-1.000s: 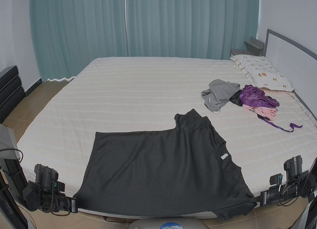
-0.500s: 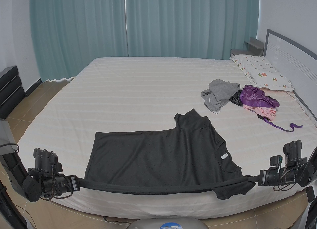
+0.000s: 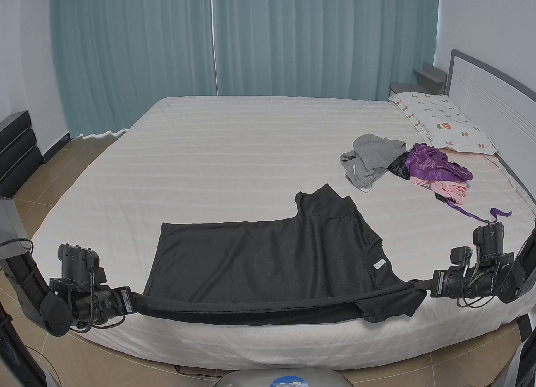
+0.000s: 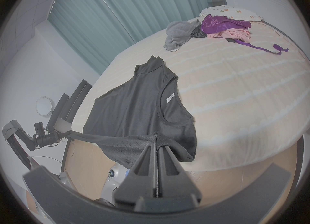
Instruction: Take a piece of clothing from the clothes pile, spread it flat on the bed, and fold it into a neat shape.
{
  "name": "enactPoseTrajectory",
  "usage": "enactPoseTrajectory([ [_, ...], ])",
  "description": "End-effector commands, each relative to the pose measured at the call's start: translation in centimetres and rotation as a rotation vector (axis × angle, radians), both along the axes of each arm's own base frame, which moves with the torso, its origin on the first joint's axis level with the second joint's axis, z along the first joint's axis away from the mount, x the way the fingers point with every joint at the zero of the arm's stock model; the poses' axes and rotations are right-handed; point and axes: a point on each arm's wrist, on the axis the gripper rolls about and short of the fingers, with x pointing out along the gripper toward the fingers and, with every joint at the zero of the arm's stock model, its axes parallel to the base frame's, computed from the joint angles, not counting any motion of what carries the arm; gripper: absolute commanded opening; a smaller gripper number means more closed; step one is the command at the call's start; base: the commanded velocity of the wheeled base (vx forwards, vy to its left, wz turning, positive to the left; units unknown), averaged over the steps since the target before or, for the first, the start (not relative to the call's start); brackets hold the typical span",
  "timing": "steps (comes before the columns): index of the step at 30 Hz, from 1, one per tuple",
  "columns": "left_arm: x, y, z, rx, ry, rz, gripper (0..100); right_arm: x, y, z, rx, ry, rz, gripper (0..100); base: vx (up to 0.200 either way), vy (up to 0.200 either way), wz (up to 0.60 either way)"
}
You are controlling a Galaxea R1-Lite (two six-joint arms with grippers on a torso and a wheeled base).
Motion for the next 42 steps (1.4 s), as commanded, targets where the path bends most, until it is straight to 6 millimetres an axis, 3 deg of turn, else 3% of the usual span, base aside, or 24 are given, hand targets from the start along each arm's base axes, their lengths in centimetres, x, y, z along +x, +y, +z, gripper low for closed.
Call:
enactPoseTrajectory([
  [1, 0.7, -0.3, -0.7, -0.002, 0.019, -0.011, 0, 1.0, 0.0, -0.3, 0.003, -0.002, -0.001, 0, 0.0, 0.0, 0.0],
  [14, 3.5, -0.6, -0.9, -0.015, -0.028, 0.049, 0, 3.8, 0.0, -1.2, 0.029, 0.0, -0.027, 0, 0.0, 0.0, 0.0],
  [19, 3.2, -0.5, 0.0, -0.008, -0.056, 0.059, 0, 4.0, 0.1, -0.8, 0.046, -0.01, -0.04, 0, 0.0, 0.0, 0.0],
  [29, 1.9, -0.5, 2.1, -0.005, -0.119, 0.049, 0, 2.4, 0.1, 0.0, 0.053, -0.011, -0.035, 0, 0.0, 0.0, 0.0],
  [35, 1.9, -0.6, 1.8, -0.003, -0.105, 0.047, 0, 2.4, 0.1, -0.1, 0.053, -0.009, -0.035, 0, 0.0, 0.0, 0.0],
  [42, 3.0, -0.6, -0.4, 0.002, -0.038, 0.048, 0, 3.6, 0.6, -1.0, 0.055, 0.003, -0.017, 0, 0.0, 0.0, 0.0],
])
